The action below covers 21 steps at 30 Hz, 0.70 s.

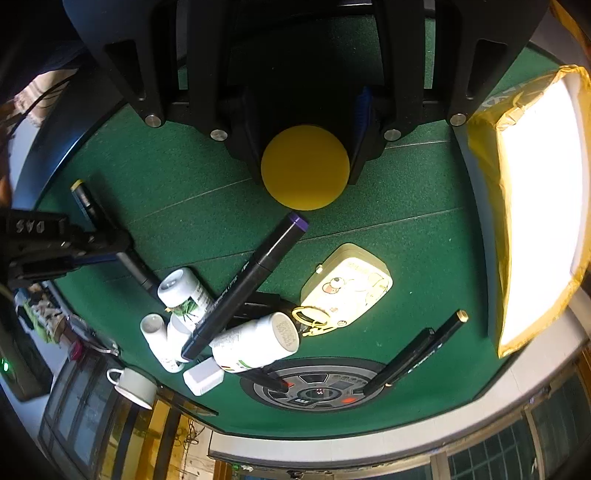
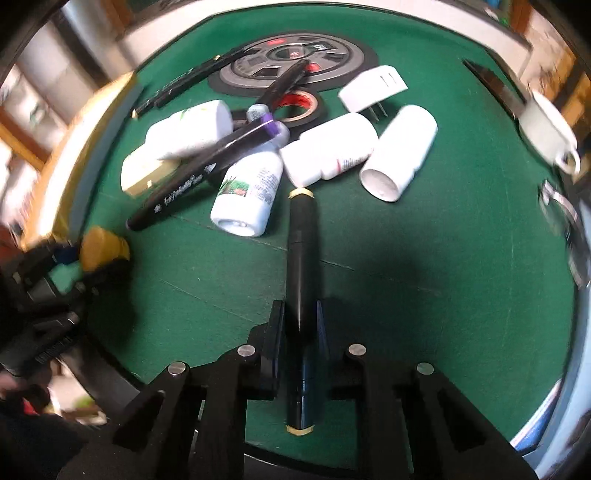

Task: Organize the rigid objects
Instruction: 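Close the right tool on the black marker pen and lift it, then carry the ball and marker to the white tray, opening the left tool to drop the ball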

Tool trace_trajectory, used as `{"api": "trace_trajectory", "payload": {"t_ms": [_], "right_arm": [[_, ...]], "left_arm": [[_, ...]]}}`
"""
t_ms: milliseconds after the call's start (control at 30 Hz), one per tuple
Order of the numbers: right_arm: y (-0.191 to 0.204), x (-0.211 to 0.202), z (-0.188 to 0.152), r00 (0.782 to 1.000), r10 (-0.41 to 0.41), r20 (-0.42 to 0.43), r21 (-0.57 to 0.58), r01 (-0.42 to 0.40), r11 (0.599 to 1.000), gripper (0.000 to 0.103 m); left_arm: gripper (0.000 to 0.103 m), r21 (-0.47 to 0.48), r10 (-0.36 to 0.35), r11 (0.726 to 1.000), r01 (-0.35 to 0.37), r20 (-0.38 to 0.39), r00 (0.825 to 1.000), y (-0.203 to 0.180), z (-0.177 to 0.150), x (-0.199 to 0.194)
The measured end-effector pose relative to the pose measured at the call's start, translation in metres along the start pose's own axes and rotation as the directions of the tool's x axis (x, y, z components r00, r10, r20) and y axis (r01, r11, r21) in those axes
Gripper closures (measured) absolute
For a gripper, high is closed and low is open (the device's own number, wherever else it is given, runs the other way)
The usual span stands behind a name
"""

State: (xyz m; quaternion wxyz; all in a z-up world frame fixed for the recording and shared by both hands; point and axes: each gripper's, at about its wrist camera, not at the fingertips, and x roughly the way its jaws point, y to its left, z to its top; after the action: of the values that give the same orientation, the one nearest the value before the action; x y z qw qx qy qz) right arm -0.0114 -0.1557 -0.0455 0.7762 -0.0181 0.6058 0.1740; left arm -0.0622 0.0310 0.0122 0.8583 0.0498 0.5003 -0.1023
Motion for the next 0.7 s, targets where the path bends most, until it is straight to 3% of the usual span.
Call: {"api": "trace_trajectory", "payload": {"t_ms": [133, 233, 433, 700], "right_arm": [[-0.005, -0.01, -0.006, 0.999, 0.019, 0.035, 0.026, -0.02, 0.999, 0.088], [-0.011, -0.022, -0.009, 0.997, 0.033, 0.073, 0.045, -0.036, 0.998, 0.088], [-0.024, -0.043, -0.018, 0.989, 0.082, 0.126, 0.089, -0.093, 0.992, 0.088], [0.006, -0.057, -0.009, 0.984, 0.1, 0.145, 0.041, -0.107, 0.993, 0.088]], "left_arm": [[0.065, -0.024, -0.025, 0.999, 0.025, 0.001, 1.0, 0.004, 0.001, -0.003], [0.065, -0.028, -0.026, 0.999, 0.028, 0.043, 0.999, 0.004, 0.004, -0.014], [0.065, -0.04, 0.005, 0.999, 0.001, 0.137, 0.991, 0.012, 0.014, -0.043], [0.065, -0.106, 0.09, 0.992, -0.067, 0.229, 0.969, 0.043, 0.022, -0.083]]}}
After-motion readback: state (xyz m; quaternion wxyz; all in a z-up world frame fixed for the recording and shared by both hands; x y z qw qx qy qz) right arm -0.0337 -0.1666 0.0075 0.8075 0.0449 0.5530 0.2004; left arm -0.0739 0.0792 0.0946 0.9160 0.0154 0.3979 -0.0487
